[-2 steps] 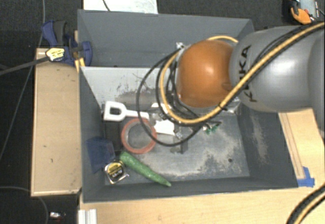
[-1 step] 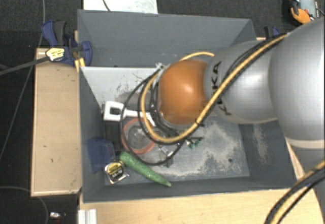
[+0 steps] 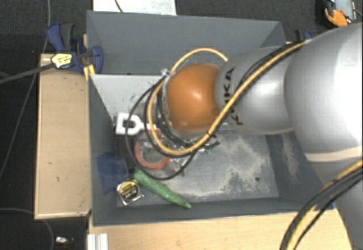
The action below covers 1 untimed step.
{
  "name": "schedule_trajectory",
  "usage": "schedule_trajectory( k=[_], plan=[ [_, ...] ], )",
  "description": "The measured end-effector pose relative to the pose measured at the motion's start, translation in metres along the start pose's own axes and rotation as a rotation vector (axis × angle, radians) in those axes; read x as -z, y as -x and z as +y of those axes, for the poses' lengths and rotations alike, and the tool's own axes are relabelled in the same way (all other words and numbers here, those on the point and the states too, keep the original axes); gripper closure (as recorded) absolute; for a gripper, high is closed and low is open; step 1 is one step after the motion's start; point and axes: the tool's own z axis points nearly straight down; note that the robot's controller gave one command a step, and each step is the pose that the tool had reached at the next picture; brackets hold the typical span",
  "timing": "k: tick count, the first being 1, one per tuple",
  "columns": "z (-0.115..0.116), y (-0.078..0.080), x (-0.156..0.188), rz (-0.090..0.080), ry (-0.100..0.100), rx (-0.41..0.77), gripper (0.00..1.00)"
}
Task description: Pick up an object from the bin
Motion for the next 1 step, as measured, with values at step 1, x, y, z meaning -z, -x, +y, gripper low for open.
schedule_trajectory(
  k=[1],
  plan=[
    [0.0056,-0.0109,0.0006,0.013,0.014,0.153,1.0]
  ],
)
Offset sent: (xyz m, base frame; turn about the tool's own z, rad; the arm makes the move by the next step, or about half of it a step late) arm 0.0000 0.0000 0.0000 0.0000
